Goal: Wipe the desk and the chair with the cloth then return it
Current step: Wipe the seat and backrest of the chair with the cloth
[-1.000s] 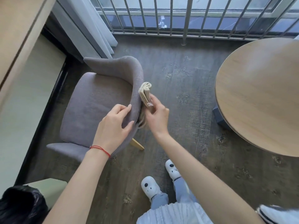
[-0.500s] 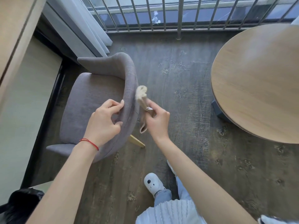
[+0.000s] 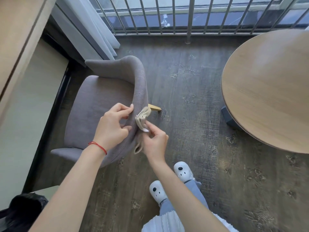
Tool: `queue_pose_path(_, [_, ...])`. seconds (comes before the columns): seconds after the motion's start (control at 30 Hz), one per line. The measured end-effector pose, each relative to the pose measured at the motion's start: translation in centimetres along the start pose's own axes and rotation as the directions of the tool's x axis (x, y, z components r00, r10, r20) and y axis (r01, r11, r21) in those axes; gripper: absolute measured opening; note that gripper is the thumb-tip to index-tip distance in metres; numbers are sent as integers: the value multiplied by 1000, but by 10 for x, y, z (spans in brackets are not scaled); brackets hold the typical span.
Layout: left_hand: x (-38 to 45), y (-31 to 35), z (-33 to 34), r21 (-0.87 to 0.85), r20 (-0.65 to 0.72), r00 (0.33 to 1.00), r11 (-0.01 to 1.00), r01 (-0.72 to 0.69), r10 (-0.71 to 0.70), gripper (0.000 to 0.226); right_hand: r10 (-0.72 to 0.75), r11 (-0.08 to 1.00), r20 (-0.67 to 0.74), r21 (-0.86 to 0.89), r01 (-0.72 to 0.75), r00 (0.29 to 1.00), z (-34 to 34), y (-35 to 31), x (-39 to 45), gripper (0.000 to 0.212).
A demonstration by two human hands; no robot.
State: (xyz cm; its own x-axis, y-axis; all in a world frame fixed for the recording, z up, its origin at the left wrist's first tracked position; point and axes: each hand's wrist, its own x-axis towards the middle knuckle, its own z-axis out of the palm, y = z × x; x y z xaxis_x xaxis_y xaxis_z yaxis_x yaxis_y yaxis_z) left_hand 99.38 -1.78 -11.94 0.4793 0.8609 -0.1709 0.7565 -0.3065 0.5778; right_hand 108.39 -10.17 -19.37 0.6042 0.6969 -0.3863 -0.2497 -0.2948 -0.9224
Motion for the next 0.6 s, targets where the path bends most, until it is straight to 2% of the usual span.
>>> queue_pose_path(0.07, [-1, -1, 1, 3, -26, 1000, 1000, 4, -4, 65, -22, 1000, 33, -17, 23, 999, 10, -1, -14, 48])
queue_pose_path(0.17, [-2, -1, 0, -18, -25, 1000, 1000, 6, -6, 64, -61, 996, 188, -51, 72, 980, 0, 9, -29, 69])
queue_pose_path(0.23, [-1, -1, -2, -28, -17, 1000, 1000, 11, -11, 63, -48, 996, 257, -60, 65, 965, -13, 16, -31, 58])
queue_pose_path(0.3, [-2, -1, -2, -43, -14, 1000, 999, 24, -25, 63, -4, 998, 178, -61, 15, 984, -24, 21, -23, 42])
queue_pose_path(0.4, [-4, 1, -2, -43, -4, 999, 998, 36, -37, 62, 26, 1000, -62, -13, -27, 998, -24, 19, 1, 39])
queue_pose_path(0.5, [-2, 1, -3, -64, -3, 999, 997, 41, -42, 61, -89, 996, 3, -15, 89, 996, 4, -1, -5, 47])
queue_pose_path(0.6, [-1, 0, -3, -75, 5, 999, 997, 36, -35, 61, -134, 988, 81, -62, 139, 988, 10, 1, -30, 48])
